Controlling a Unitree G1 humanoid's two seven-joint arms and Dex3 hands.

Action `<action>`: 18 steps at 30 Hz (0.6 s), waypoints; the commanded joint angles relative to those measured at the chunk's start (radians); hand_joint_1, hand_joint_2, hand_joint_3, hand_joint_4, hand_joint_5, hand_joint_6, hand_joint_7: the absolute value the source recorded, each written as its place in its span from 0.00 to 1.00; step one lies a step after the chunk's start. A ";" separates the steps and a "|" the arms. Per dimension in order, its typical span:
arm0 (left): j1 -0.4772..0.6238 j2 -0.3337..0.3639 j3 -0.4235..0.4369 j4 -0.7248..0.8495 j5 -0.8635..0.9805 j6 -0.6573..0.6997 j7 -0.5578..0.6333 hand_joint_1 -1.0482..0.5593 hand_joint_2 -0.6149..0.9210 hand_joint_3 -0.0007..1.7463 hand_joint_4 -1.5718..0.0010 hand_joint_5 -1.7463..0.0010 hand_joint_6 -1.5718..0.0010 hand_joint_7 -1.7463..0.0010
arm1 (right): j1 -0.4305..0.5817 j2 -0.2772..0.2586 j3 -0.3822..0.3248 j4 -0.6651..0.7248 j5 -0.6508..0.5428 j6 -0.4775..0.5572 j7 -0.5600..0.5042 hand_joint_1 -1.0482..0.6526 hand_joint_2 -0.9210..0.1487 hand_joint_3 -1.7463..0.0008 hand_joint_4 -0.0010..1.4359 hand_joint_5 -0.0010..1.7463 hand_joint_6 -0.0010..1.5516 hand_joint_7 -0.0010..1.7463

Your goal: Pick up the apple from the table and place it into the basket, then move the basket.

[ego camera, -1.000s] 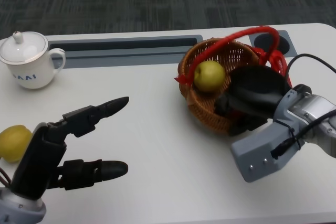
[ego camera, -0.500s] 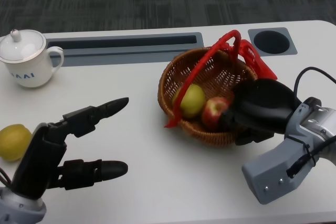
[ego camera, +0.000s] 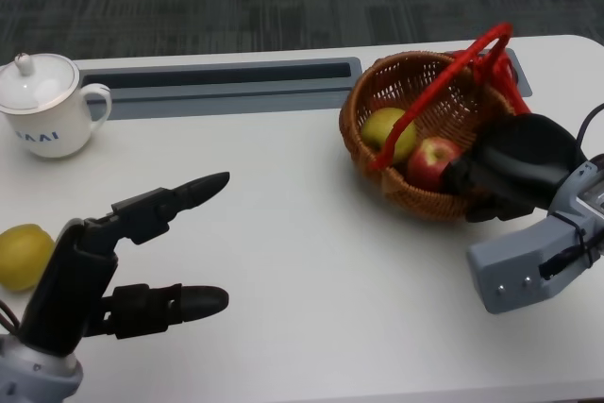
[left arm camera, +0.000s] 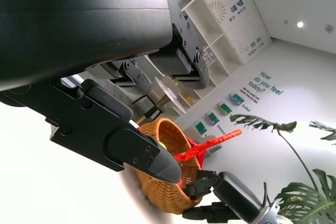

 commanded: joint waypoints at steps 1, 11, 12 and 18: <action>0.010 0.009 0.006 -0.015 -0.014 0.005 0.004 0.28 0.93 0.00 0.55 1.00 0.59 1.00 | -0.055 0.028 0.020 0.106 -0.015 0.032 -0.048 0.46 0.01 1.00 0.52 0.84 0.67 0.00; 0.022 0.014 0.017 -0.007 -0.002 -0.018 0.011 0.29 0.93 0.00 0.55 1.00 0.58 1.00 | -0.144 0.100 0.014 0.262 0.017 0.157 0.044 0.46 0.03 1.00 0.59 0.61 0.65 0.01; 0.026 0.014 0.017 -0.007 -0.007 -0.018 0.009 0.29 0.92 0.00 0.55 1.00 0.58 1.00 | -0.155 0.109 0.008 0.270 0.025 0.177 0.068 0.45 0.02 1.00 0.58 0.63 0.66 0.01; 0.049 0.013 0.017 -0.011 -0.021 -0.030 0.006 0.30 0.92 0.00 0.55 1.00 0.58 1.00 | -0.193 0.140 -0.028 0.289 0.067 0.263 0.155 0.42 0.01 0.99 0.54 0.78 0.68 0.01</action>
